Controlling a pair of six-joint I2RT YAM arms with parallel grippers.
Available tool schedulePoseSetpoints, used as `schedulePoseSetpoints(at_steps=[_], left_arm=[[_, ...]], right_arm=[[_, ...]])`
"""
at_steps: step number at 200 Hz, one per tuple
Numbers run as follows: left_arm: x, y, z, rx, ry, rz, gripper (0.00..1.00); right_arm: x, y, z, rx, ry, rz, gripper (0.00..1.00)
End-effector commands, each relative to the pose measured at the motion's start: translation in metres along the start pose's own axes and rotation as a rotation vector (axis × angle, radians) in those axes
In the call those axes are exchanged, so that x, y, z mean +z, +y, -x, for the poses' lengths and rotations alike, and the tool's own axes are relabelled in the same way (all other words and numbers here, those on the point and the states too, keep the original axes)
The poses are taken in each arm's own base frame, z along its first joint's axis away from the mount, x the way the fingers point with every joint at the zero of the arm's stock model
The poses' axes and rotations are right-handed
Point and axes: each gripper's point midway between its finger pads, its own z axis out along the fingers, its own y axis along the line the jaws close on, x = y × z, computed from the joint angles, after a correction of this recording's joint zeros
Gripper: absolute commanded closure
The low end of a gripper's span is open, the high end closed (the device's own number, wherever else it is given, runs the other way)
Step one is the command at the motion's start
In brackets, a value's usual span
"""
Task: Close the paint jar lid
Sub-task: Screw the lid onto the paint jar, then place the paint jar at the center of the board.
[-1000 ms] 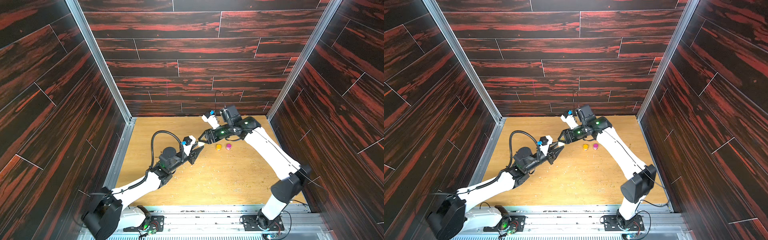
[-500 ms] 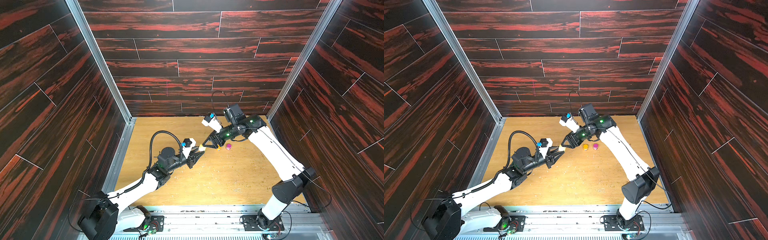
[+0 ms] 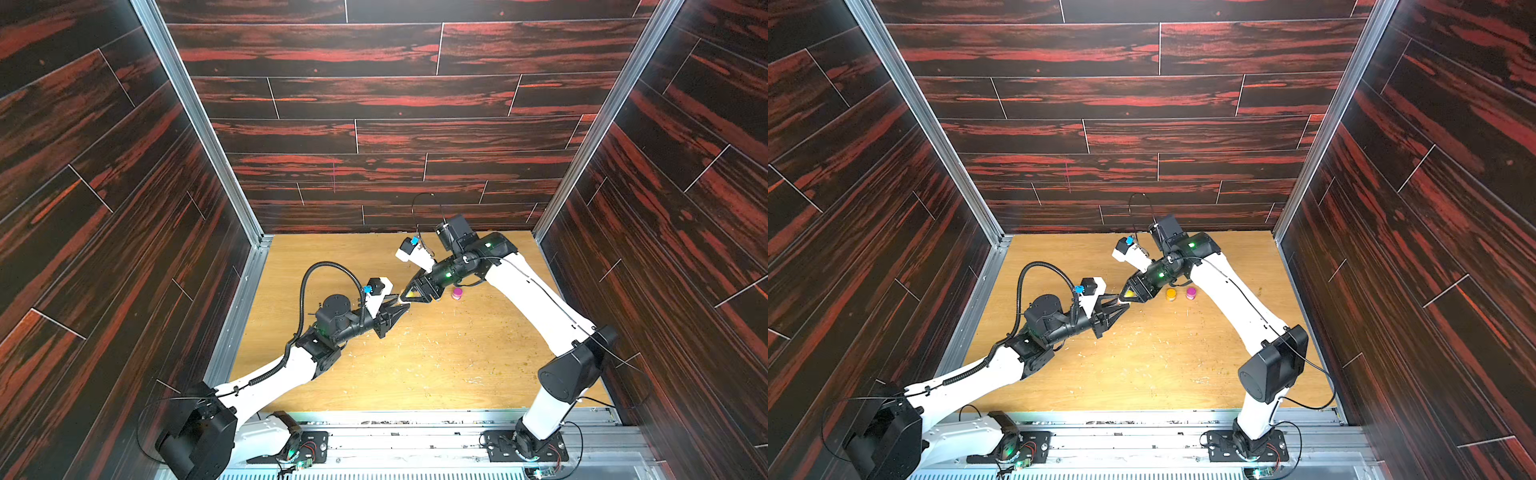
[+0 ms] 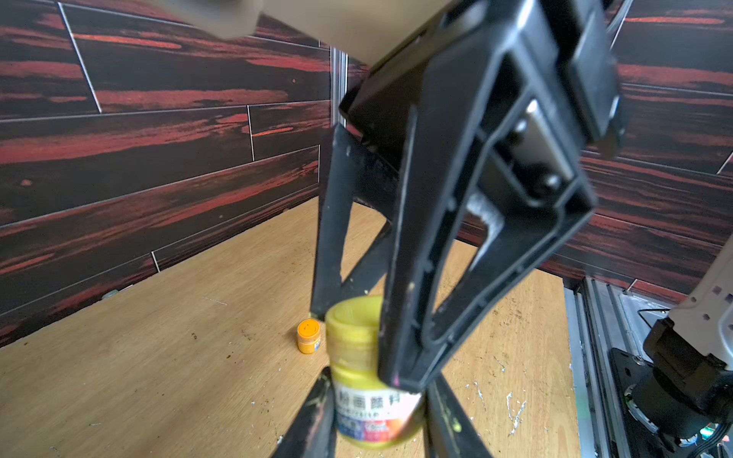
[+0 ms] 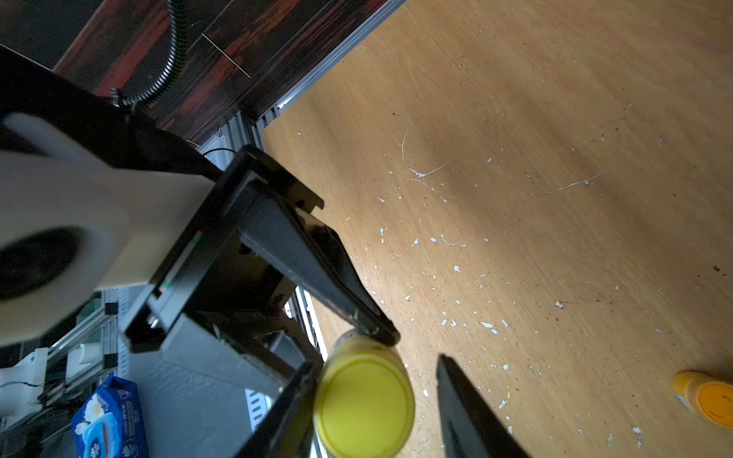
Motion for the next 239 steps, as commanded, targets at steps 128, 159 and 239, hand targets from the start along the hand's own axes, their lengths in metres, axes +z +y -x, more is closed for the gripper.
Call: schedulePoseSetpoints(at_steps=[128, 159, 239], left_arm=[[0.026, 0.060, -0.002, 0.214, -0.188, 0.433, 0.84], [0.021, 0.053, -0.012, 0.188, -0.125, 0.398, 0.84], [0.020, 0.047, -0.013, 0.189, -0.123, 0.368, 0.84]], right_arm=[[0.057, -0.053, 0.027, 0.525, -0.093, -0.220, 0.41], [0.022, -0.059, 0.017, 0.509, -0.073, -0.311, 0.38], [0.040, -0.049, 0.009, 0.466, 0.020, -0.247, 0.38]])
